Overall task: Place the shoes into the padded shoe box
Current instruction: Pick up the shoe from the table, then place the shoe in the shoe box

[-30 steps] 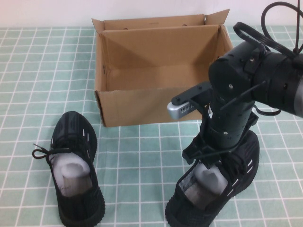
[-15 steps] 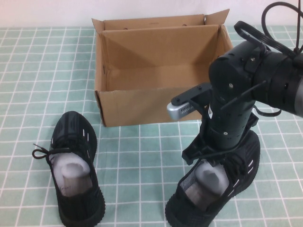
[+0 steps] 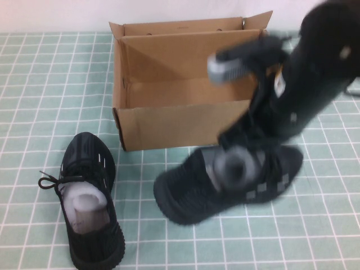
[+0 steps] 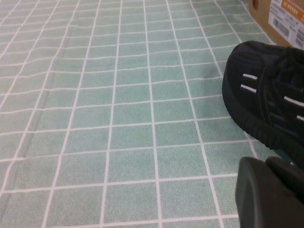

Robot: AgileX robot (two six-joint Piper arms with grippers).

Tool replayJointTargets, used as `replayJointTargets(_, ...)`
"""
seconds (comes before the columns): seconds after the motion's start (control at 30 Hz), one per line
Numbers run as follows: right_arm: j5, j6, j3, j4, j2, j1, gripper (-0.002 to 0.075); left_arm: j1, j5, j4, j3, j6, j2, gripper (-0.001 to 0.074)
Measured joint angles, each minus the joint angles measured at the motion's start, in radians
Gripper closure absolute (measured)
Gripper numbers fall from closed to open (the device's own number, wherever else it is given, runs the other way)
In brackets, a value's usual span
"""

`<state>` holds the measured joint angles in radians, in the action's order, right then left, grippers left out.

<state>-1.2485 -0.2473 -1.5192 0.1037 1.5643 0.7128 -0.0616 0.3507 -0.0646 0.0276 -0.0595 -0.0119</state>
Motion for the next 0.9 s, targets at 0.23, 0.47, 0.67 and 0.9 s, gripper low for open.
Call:
replayJointTargets(0.23,-0.014,-0.006,-0.252,0.058,0.028,0.000,0.0707,0.000,0.000,0.000,0.000,0.000,0.000,0.0739)
replayJointTargets(0.47,-0.023,-0.041,-0.517,0.156,0.188,0.000,0.0707,0.000,0.000,0.000,0.000,0.000,0.000,0.0739)
replayJointTargets(0.67,-0.024,-0.090,-0.692,0.228,0.336,-0.001,0.0707,0.000,0.000,0.000,0.000,0.000,0.000,0.0739)
replayJointTargets(0.9,0.079,-0.207,-0.757,0.239,0.476,-0.050,0.0708,0.000,0.000,0.000,0.000,0.002,0.000,0.0739)
